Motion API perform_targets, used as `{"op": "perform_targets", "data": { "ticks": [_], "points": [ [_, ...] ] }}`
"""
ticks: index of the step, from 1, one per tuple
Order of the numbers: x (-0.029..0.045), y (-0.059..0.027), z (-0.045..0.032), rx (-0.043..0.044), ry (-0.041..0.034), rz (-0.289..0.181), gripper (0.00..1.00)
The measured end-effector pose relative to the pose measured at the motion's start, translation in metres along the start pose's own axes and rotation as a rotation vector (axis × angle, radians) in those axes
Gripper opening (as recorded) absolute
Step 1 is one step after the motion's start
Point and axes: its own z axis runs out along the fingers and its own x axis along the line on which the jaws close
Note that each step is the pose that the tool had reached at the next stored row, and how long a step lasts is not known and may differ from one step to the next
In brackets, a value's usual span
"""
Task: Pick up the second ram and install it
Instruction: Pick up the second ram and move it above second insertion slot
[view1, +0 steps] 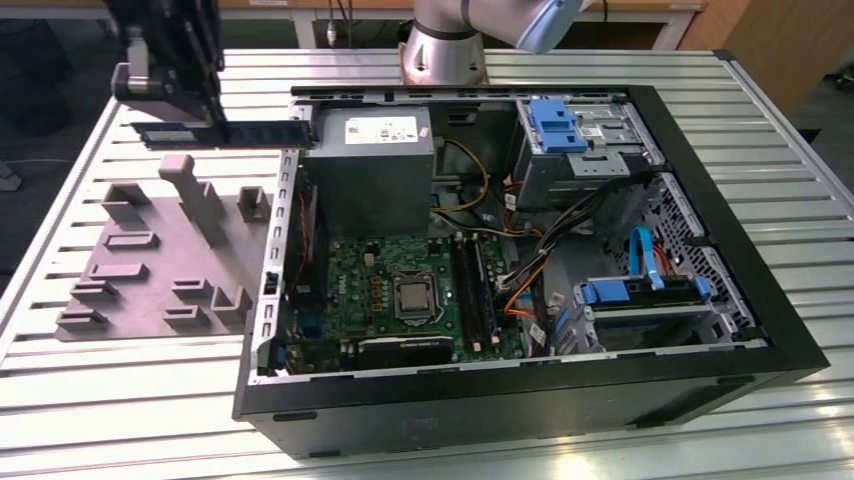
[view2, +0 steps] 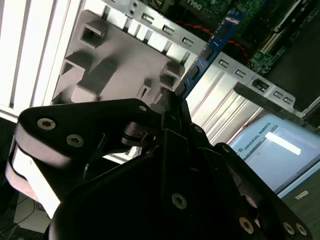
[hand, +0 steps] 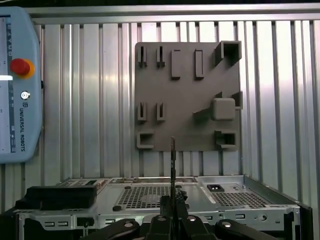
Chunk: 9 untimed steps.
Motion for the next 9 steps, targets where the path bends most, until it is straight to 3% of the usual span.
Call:
{"op": "perform_targets", "data": {
  "ticks": [9],
  "points": [
    [-0.0015, -0.0409, 0.0019, 0.0001, -0.0001, 0.0, 0.14]
  ]
}}
